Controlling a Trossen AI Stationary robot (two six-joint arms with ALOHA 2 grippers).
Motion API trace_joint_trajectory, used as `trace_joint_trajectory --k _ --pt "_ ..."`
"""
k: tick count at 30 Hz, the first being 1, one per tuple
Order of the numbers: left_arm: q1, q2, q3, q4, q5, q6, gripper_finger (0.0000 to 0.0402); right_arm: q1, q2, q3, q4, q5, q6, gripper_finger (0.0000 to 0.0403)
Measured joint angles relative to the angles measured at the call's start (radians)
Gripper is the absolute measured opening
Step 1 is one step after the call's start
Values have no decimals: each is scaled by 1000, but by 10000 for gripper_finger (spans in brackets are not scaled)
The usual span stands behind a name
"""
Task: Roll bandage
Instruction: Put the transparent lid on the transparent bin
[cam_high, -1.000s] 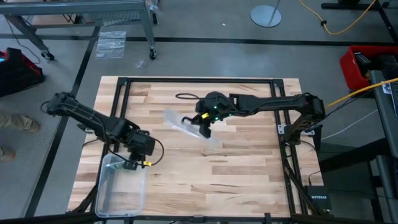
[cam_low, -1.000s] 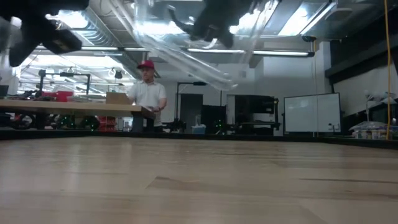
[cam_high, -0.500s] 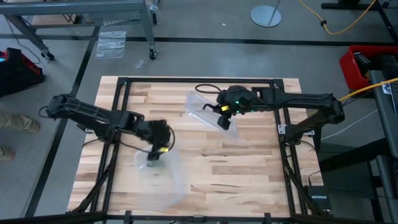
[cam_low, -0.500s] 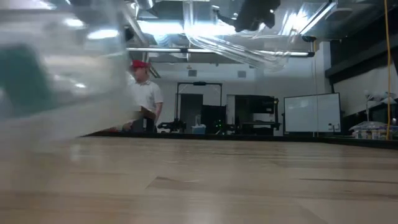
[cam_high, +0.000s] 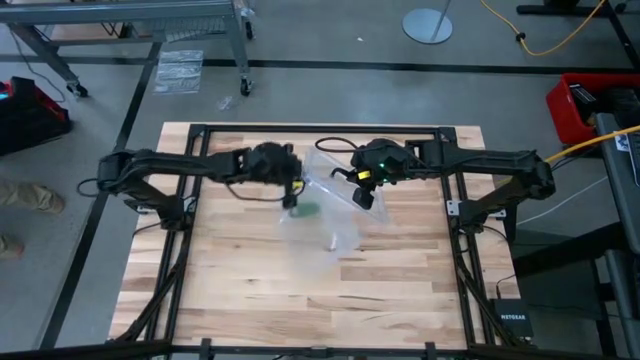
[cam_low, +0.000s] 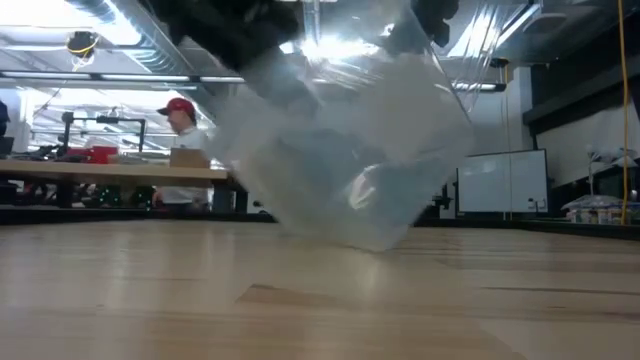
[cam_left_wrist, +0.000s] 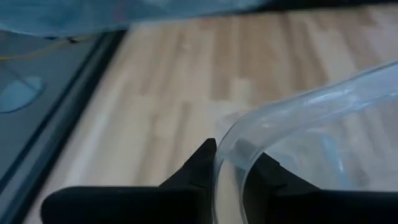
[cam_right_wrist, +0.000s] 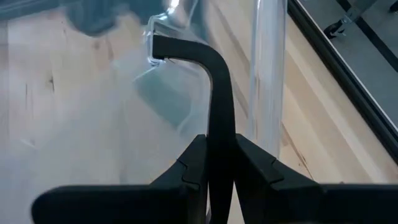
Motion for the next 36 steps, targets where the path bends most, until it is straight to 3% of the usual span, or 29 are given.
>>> trace_joint_trajectory --k 5,8,17,26,36 --pt "99 82 -2 162 25 -32 38 0 0 0 -5 0 -6 58" --pt "132 91 -3 176 28 -63 46 0 0 0 -18 2 -9 58" --pt "137 22 75 -232 29 -54 35 -4 0 0 -131 80 -13 58" --pt "138 6 108 -232 26 -55 59 -14 0 1 -127 77 -12 58" --pt "139 3 230 -314 27 -10 40 -15 0 1 -128 36 -9 58"
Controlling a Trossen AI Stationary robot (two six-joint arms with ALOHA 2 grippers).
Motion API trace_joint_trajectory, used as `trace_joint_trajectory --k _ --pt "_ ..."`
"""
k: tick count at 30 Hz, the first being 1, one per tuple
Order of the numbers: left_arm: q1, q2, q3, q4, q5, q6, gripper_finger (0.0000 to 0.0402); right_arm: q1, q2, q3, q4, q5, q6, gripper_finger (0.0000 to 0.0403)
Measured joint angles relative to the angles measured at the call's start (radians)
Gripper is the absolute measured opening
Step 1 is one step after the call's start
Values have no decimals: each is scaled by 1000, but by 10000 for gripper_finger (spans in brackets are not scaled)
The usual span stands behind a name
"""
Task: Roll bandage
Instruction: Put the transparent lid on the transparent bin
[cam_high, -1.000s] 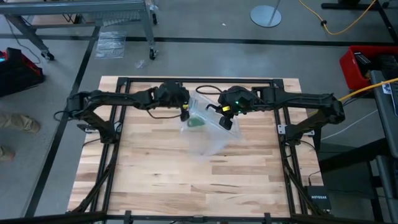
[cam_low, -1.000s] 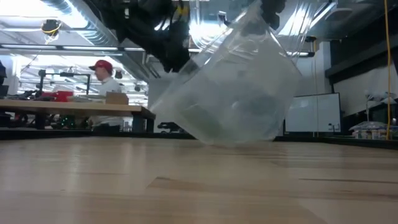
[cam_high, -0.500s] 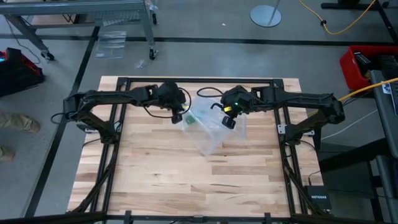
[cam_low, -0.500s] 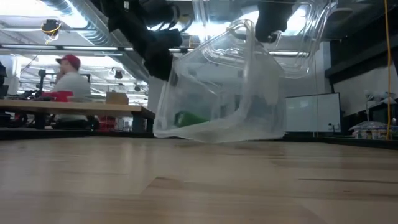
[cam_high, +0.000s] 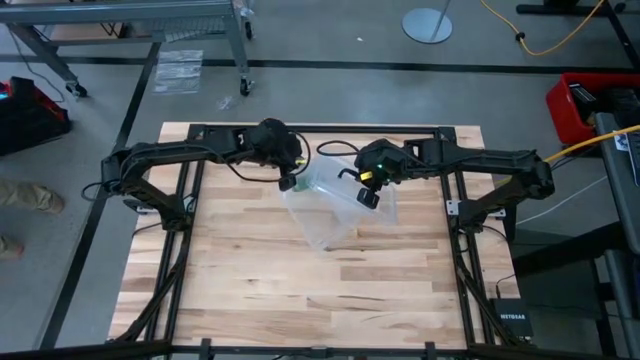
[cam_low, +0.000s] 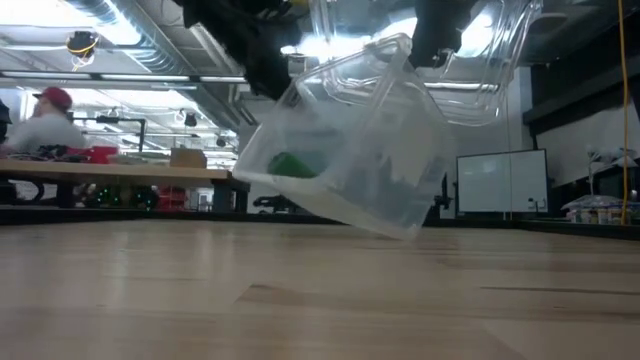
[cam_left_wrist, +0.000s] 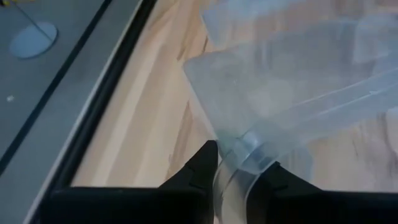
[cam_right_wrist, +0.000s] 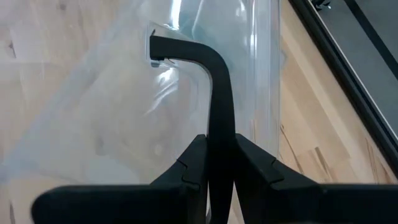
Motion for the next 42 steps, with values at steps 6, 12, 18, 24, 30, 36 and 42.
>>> trace_joint_trajectory --k 6,12,18,24,30,36,42 --pt "2 0 86 -60 -1 -6 41 0 0 0 -1 -5 0 58" --pt "6 0 184 -333 -1 -79 33 0 0 0 -4 -37 1 58" --pt "6 -1 234 -564 1 -162 28 0 0 0 -4 -55 17 58" --pt "7 -2 238 -648 4 -195 33 0 0 0 -4 -83 27 58" --pt "7 -2 238 -635 3 -193 40 0 0 0 -2 -90 36 58" --pt "7 -2 239 -639 3 -201 73 0 0 0 -2 -102 38 58" --pt "7 -2 239 -639 3 -229 107 0 0 0 -2 -102 38 58"
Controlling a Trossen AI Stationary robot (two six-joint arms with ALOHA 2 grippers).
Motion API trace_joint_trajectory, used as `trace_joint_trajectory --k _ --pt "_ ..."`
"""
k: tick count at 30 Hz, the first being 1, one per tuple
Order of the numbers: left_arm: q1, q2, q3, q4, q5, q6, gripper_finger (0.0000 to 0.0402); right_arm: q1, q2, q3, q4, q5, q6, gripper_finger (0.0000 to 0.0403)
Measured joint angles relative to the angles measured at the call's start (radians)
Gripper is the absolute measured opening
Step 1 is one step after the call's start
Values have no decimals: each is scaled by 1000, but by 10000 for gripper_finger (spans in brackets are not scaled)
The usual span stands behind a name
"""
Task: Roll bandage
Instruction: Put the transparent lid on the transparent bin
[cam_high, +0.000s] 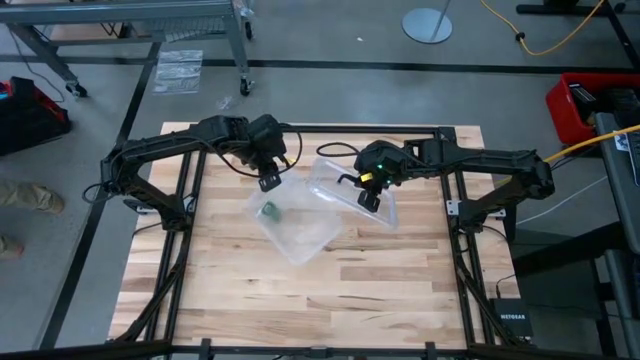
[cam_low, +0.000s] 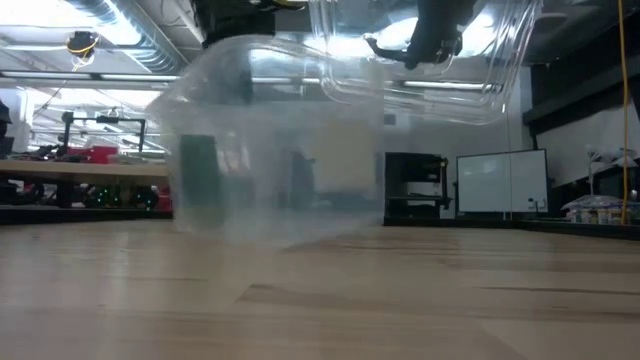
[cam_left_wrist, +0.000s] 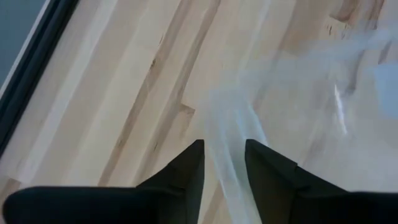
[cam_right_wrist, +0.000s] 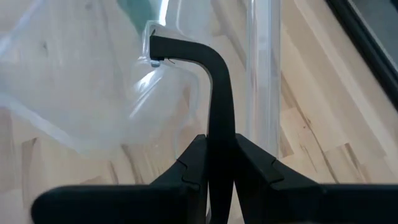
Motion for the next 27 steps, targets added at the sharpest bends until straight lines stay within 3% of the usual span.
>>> trace_joint_trajectory --k 6,12,19,27 --pt "1 0 0 23 -50 39 121 0 0 0 0 40 0 58" --pt "22 0 0 31 -182 150 114 2 0 0 22 47 78 58" --pt "104 0 0 -152 -207 167 97 8 12 0 113 44 206 58" --pt "207 -5 0 -340 -211 150 60 92 101 0 204 27 256 58"
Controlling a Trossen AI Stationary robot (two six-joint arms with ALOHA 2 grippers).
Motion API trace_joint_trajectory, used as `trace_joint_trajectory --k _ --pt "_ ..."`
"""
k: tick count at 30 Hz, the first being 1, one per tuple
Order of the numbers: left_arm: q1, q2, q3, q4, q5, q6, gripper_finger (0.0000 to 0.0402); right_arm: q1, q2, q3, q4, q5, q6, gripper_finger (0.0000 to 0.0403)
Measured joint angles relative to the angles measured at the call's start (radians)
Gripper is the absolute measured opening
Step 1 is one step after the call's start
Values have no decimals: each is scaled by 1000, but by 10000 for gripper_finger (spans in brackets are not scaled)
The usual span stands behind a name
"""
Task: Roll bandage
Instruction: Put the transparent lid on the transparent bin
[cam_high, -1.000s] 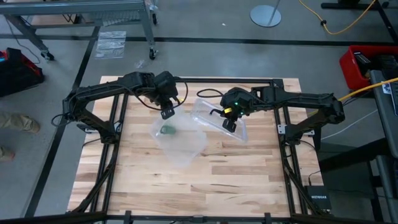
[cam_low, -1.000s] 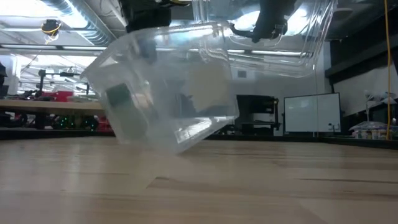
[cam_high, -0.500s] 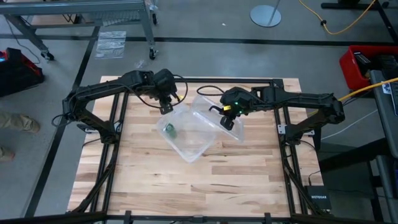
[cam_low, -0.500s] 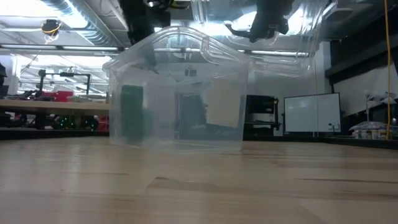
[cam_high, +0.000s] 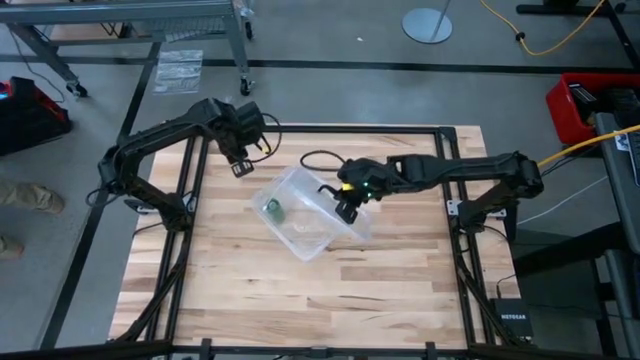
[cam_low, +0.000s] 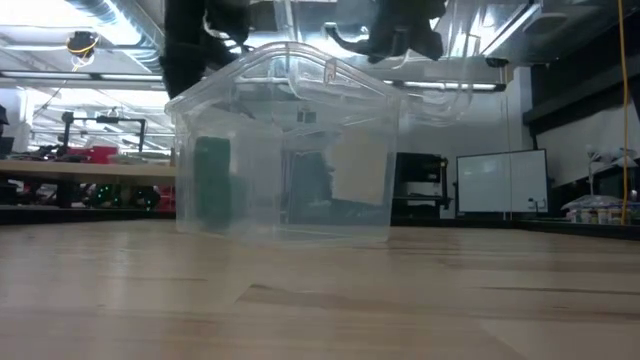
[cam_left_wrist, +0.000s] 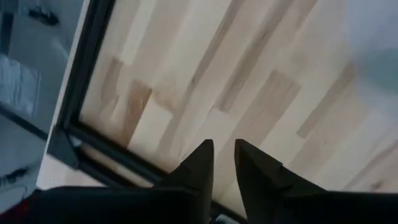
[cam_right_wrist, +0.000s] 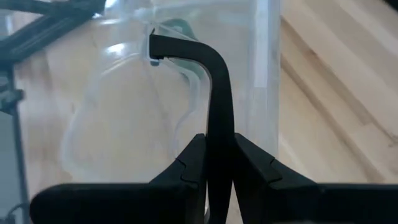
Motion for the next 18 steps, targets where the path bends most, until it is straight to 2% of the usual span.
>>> trace_joint_trajectory --k 4,8,13,18 --pt "55 -48 0 -21 0 7 31 18 20 0 18 39 21 58" --pt "108 -149 0 -25 1 8 6 22 24 0 18 69 55 58" --pt "133 -308 -5 -24 20 -5 6 22 24 0 25 73 100 58" --pt "131 -486 -94 9 113 -26 5 22 24 0 92 64 107 58"
